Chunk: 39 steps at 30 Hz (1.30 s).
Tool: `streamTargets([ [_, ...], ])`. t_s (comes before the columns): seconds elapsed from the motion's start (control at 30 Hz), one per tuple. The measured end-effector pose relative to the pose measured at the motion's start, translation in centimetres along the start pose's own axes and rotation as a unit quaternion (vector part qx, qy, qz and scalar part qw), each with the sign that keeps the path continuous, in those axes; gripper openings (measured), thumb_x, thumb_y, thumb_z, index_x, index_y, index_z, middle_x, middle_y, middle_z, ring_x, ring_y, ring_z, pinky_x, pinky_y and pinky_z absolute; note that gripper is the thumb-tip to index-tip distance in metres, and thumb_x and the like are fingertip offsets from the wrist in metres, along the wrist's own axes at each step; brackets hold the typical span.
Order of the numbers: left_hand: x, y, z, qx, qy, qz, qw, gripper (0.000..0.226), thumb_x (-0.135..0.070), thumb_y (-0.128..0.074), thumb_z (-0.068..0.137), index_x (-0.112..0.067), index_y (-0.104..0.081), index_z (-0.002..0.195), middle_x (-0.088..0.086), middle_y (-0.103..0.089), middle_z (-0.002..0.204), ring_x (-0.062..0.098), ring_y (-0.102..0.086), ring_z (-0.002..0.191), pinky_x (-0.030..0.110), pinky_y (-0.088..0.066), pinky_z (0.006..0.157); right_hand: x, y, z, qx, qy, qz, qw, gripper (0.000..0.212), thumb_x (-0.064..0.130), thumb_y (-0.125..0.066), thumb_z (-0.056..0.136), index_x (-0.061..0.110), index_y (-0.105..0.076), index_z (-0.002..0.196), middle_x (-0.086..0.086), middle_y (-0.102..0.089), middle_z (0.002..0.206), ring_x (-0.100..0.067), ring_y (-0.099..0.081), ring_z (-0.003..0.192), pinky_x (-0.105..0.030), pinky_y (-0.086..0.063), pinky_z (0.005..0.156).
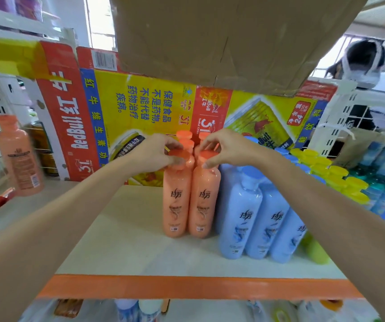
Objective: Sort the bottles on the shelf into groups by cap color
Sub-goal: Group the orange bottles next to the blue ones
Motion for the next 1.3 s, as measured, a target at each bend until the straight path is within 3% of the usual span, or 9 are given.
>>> streamTargets([
  [0.27, -0.2, -1.1, 1.5, 0.016, -0.006, -0.016, 1.0, 0.046, -0.021, -0.073, 0.076, -0.01, -0.06, 0.119, 0.004, -0.061, 0.118, 0.018, -0.057, 0.097, 0.029, -0.045, 0.074, -1.9, 0.2, -0.1, -0.005, -0.028, 0.004, 1.0, 0.039, 0.025, -0.081, 0.068, 0.018, -0.067, 0.103, -0.004, -0.064, 0.107, -0.014, -0.057, 0.095, -0.036, -0.048, 0.085],
  [0.4, 0.3, -1.5, 1.9, 0.012, -0.001, -0.045, 0.999, 0.047, -0.02, -0.073, 0.076, -0.011, -0.059, 0.12, 0.002, -0.06, 0.119, 0.017, -0.057, 0.099, 0.029, -0.049, 0.076, -2.3, -0.3, 0.1, 0.001, -0.029, 0.02, 0.999, 0.038, 0.021, -0.079, 0.07, 0.016, -0.065, 0.105, -0.004, -0.062, 0.104, -0.012, -0.055, 0.092, -0.028, -0.045, 0.08],
  [0.53, 0.8, -1.8, 1.4, -0.013, -0.01, -0.071, 0.997, 0.044, -0.022, -0.068, 0.08, -0.015, -0.056, 0.122, -0.001, -0.057, 0.121, 0.011, -0.053, 0.102, 0.027, -0.044, 0.089, -2.3, -0.4, 0.0, 0.004, -0.02, -0.001, 1.0, 0.04, 0.021, -0.077, 0.074, 0.016, -0.061, 0.11, 0.003, -0.053, 0.098, -0.01, -0.05, 0.091, -0.02, -0.037, 0.068],
  [0.63, 1.5, -2.5, 0.3, -0.033, -0.026, -0.104, 0.994, 0.047, -0.023, -0.068, 0.08, -0.021, -0.052, 0.124, -0.006, -0.057, 0.116, 0.01, -0.055, 0.103, 0.02, -0.045, 0.087, -2.2, -0.6, -0.2, 0.002, -0.011, -0.025, 1.0, 0.041, 0.02, -0.074, 0.076, 0.017, -0.058, 0.114, 0.005, -0.049, 0.1, -0.008, -0.046, 0.091, -0.018, -0.034, 0.065],
  [0.73, 2.4, -3.9, -0.8, -0.036, -0.035, -0.115, 0.992, 0.072, -0.014, -0.073, 0.075, -0.024, -0.036, 0.136, -0.009, -0.05, 0.122, 0.007, -0.051, 0.107, 0.007, -0.042, 0.082, -2.2, -0.9, -0.1, 0.004, -0.003, -0.057, 0.998, 0.043, 0.017, -0.072, 0.076, 0.016, -0.056, 0.116, 0.002, -0.051, 0.105, -0.008, -0.044, 0.093, -0.022, -0.033, 0.073],
  [0.83, 4.5, -5.6, -1.9, -0.071, -0.004, -0.119, 0.99, 0.091, -0.006, -0.08, 0.066, -0.02, -0.028, 0.139, -0.008, -0.046, 0.122, 0.008, -0.049, 0.108, 0.017, -0.043, 0.084, -2.2, -1.1, -0.2, 0.006, 0.0, -0.05, 0.999, 0.046, 0.017, -0.074, 0.075, 0.015, -0.055, 0.117, -0.003, -0.056, 0.117, -0.012, -0.048, 0.104, -0.024, -0.037, 0.08],
  [0.93, 6.8, -8.5, -3.4, -0.061, 0.024, -0.181, 0.981, 0.096, 0.004, -0.079, 0.062, -0.022, -0.026, 0.137, -0.013, -0.046, 0.116, 0.01, -0.05, 0.105, 0.018, -0.047, 0.073, -2.3, -1.4, 0.0, 0.016, 0.003, -0.056, 0.998, 0.046, 0.018, -0.072, 0.077, 0.015, -0.055, 0.12, -0.003, -0.056, 0.121, -0.015, -0.048, 0.114, -0.021, -0.034, 0.081],
  [1.13, 9.9, -12.5, -5.6, -0.046, 0.1, -0.303, 0.946, 0.067, -0.01, -0.074, 0.059, -0.04, -0.04, 0.108, -0.005, -0.057, 0.111, 0.021, -0.054, 0.106, 0.042, -0.048, 0.088, -2.6, -1.6, 0.3, 0.029, 0.002, -0.064, 0.997, 0.043, 0.018, -0.071, 0.077, 0.016, -0.054, 0.117, -0.002, -0.055, 0.119, -0.017, -0.048, 0.111, -0.025, -0.037, 0.082],
  [1.3, 9.9, -12.6, -5.3, -0.067, 0.099, -0.306, 0.944, 0.071, 0.011, -0.07, 0.069, -0.038, -0.038, 0.108, -0.008, -0.055, 0.11, 0.02, -0.052, 0.109, 0.039, -0.047, 0.089, -2.6, -1.6, 0.2, 0.027, 0.003, -0.056, 0.998, 0.043, 0.018, -0.071, 0.078, 0.016, -0.054, 0.117, -0.002, -0.055, 0.121, -0.016, -0.048, 0.112, -0.027, -0.037, 0.085],
])
Point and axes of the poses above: each hand's wrist, its own z-axis towards the middle knuckle, its own y-axis out of the back of the hand, x = y × z, the point moved 8 cm from there along z, towards the middle knuckle
